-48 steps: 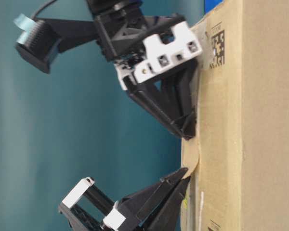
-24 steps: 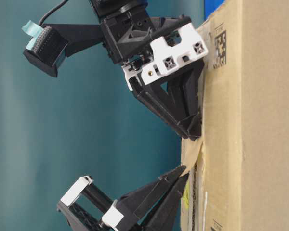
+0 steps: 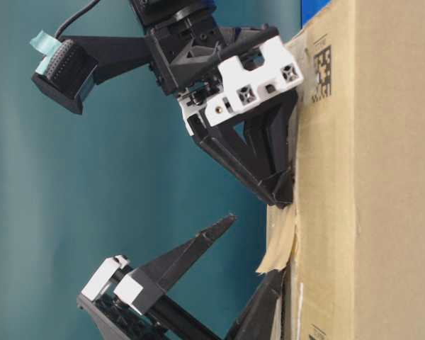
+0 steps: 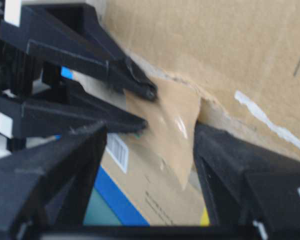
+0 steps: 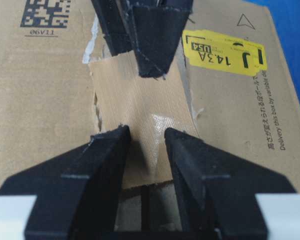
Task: Apply tape along the seams of the closed cardboard box to seal it securely.
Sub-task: 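Lay the tape strip across the top seam, pressing with both grippers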
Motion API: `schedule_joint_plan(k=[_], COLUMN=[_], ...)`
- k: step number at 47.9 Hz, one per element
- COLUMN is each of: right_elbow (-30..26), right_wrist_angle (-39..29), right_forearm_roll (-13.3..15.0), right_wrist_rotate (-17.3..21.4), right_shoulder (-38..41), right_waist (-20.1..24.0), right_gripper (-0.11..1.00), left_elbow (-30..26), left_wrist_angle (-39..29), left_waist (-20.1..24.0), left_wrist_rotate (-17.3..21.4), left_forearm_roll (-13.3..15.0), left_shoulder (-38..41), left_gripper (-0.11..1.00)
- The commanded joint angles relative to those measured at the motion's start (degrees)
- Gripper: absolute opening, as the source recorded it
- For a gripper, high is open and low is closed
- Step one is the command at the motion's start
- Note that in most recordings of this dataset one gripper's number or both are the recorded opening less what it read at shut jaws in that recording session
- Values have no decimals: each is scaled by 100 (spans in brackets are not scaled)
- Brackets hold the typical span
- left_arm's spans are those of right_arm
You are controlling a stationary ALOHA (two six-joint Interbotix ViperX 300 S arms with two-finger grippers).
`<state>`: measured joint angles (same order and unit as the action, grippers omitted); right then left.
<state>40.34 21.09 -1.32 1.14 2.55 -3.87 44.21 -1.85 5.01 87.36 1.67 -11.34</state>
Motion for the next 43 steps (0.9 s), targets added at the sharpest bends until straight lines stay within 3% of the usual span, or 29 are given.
schedule_joint_plan(k=[1,43], right_elbow=[-105,-88], right_wrist_angle=[9,-255], right_forearm_roll=[-18,-202], right_wrist_rotate=[-18,-18], right_shoulder=[-53,-53], right_waist=[-18,-18], right_gripper=[44,44], left_elbow=[-105,149], left_wrist_angle=[9,-9], left_waist=[79,281], left_wrist_rotate=[9,-114], left_forearm_roll=[0,0], left_shoulder=[-97,-343], left_gripper=[62,62])
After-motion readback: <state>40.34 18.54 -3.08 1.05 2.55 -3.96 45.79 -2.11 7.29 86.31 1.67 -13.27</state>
